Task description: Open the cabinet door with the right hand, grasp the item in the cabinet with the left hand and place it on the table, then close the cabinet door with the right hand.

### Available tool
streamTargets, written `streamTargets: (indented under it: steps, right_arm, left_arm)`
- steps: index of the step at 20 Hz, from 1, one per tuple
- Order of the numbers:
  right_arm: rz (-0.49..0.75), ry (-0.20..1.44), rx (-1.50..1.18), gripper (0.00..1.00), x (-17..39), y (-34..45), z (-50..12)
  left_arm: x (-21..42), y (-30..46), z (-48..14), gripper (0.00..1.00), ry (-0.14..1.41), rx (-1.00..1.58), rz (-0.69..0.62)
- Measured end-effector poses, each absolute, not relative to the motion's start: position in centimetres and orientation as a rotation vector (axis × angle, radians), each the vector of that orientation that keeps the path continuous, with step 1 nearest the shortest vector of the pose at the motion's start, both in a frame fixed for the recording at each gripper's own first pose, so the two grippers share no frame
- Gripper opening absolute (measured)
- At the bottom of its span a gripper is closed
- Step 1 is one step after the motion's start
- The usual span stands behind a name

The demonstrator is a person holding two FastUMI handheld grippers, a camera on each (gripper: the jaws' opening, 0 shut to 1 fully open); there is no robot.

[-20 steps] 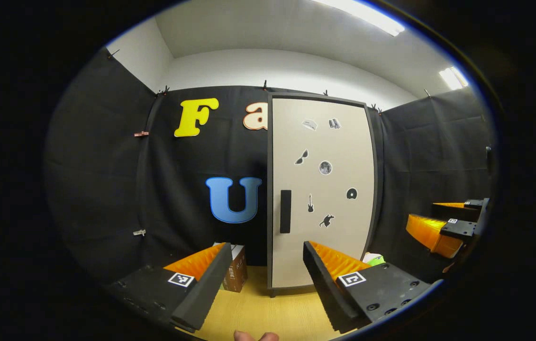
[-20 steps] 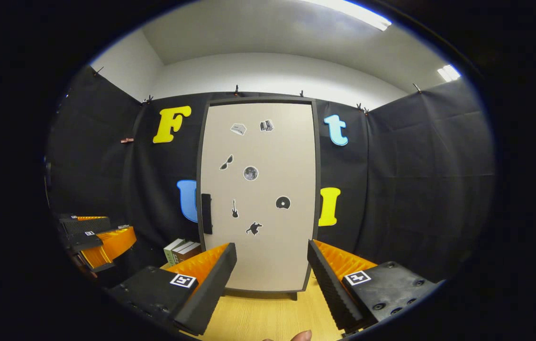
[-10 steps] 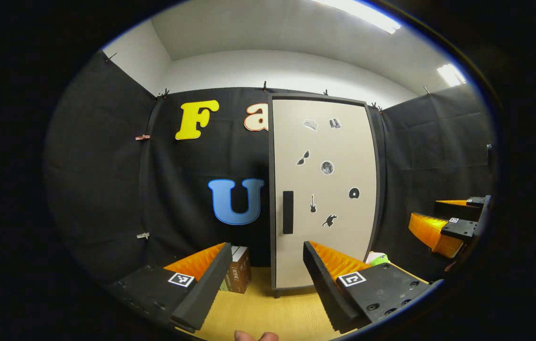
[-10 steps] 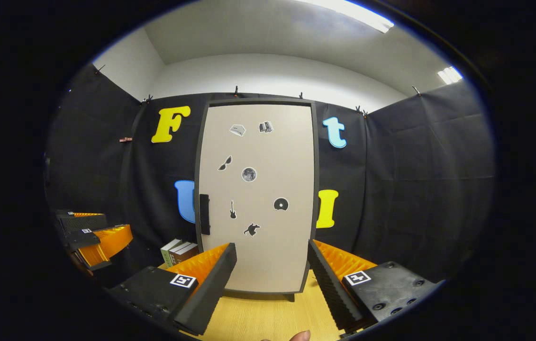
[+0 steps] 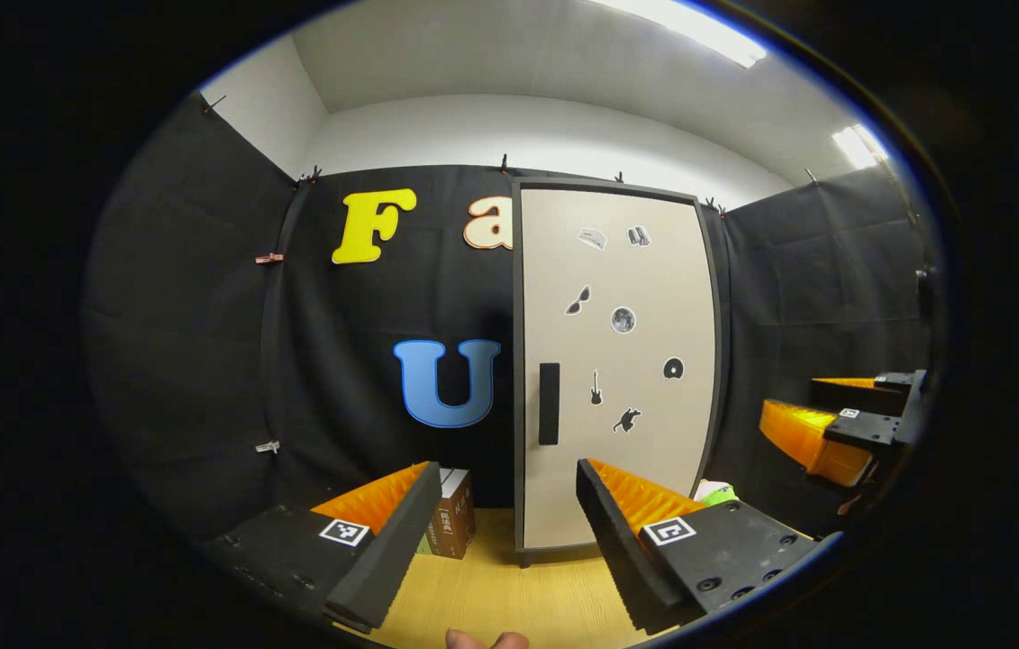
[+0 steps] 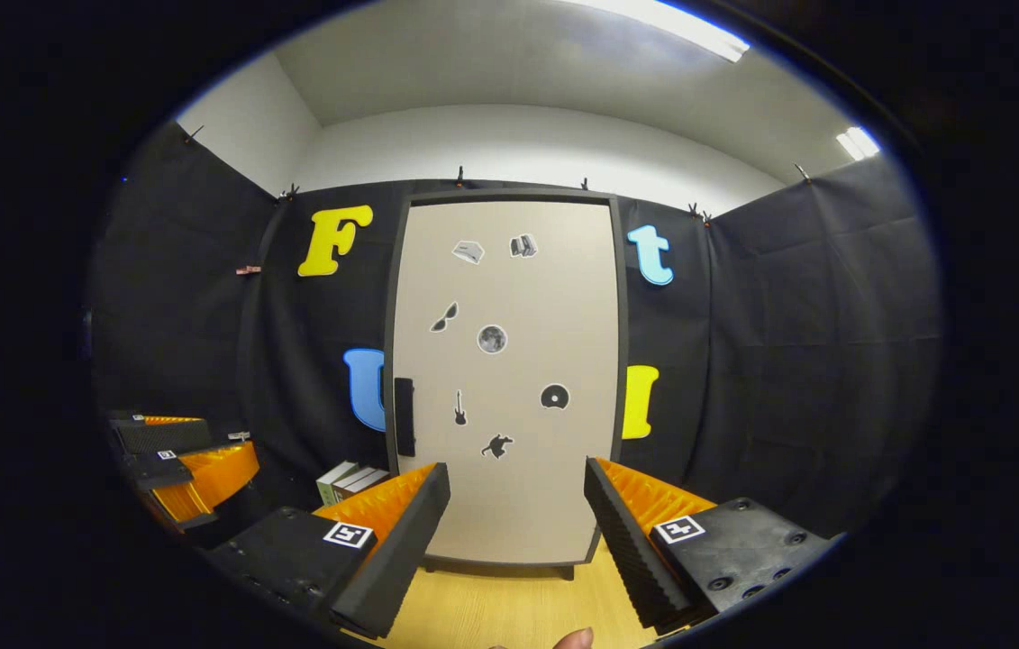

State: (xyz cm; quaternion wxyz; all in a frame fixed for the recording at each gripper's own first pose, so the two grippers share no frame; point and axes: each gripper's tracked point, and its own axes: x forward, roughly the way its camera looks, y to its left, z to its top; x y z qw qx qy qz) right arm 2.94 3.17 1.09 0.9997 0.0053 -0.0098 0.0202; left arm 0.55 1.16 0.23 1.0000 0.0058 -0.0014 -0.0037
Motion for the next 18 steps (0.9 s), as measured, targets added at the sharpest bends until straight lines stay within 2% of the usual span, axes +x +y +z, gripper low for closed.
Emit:
streamTargets:
  steps: [11,18]
  right_arm:
    - [0.16,-0.043,0.072,0.97,15.0,14.5,0.3]
    - [0.143,0.029,0.148,0.97,23.4,17.5,-3.1]
  left_arm:
    - [0.4,7.4,-1.8,0.95,0.026,0.007,0.062]
    - [0.6,10.5,-2.6,0.95,0.039,0.008,0.102]
